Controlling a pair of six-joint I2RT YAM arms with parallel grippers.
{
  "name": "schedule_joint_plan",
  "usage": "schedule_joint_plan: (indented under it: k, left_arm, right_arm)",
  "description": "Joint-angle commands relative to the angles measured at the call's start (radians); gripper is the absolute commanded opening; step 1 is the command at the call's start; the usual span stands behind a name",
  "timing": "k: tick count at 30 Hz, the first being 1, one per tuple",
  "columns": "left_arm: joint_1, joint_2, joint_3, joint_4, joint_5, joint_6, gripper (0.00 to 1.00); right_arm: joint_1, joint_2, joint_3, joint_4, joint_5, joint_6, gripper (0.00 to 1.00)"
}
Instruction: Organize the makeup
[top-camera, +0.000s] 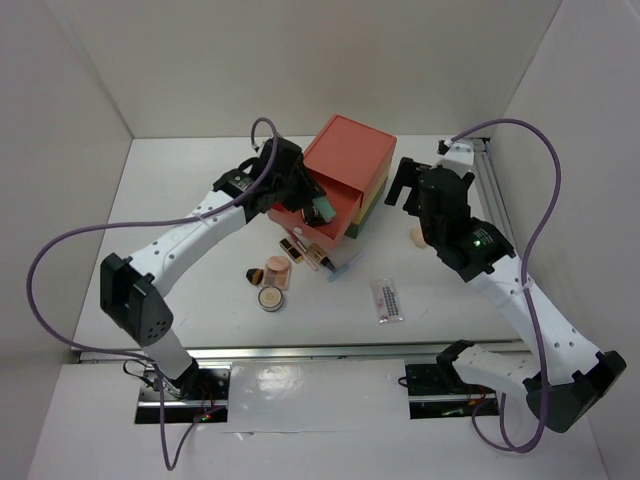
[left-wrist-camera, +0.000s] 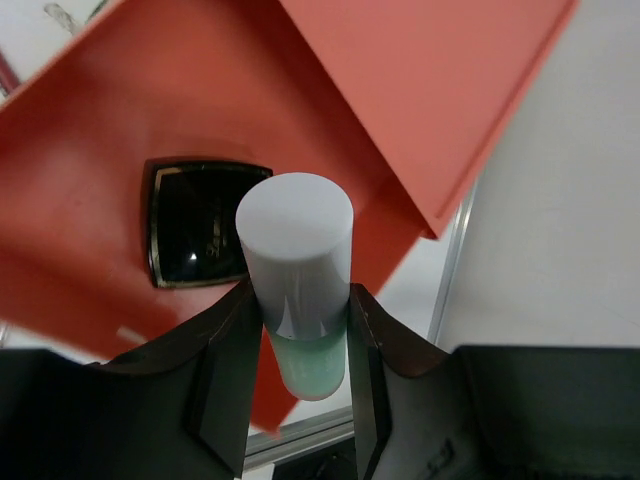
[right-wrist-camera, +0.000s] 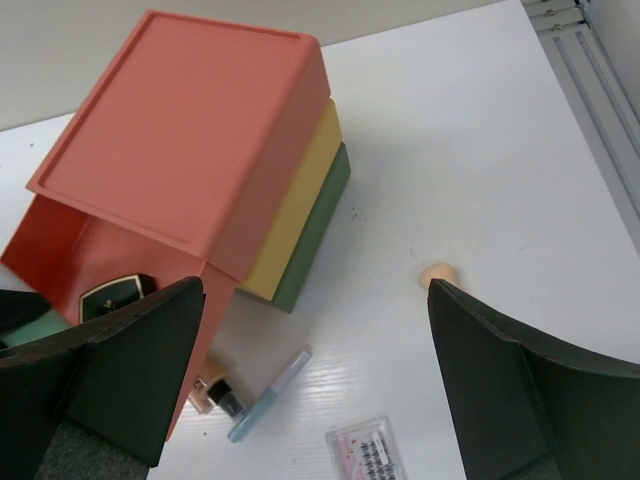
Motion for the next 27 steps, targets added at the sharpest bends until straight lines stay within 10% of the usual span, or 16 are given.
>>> schedule_joint_plan:
  k: [1, 16, 27]
  left_arm:
    - [0.005, 0.051, 0.06, 0.06, 0.055, -0.003, 0.0]
    - [0.005, 0.128, 0.124, 0.069, 0.064, 0.026, 0.64]
    - [0.005, 0.11, 0.167, 0.069, 0.086, 0.083, 0.75]
  right_arm:
    - [-0.027, -0.012, 0.003, -0.029, -0.002, 0.01, 1.0]
    - [-0.055, -0.021, 0.023, -0.069, -0.023, -0.008, 1.0]
    - [-0.055, -0.052, 0.073, -0.078, -0.12, -0.137, 1.0]
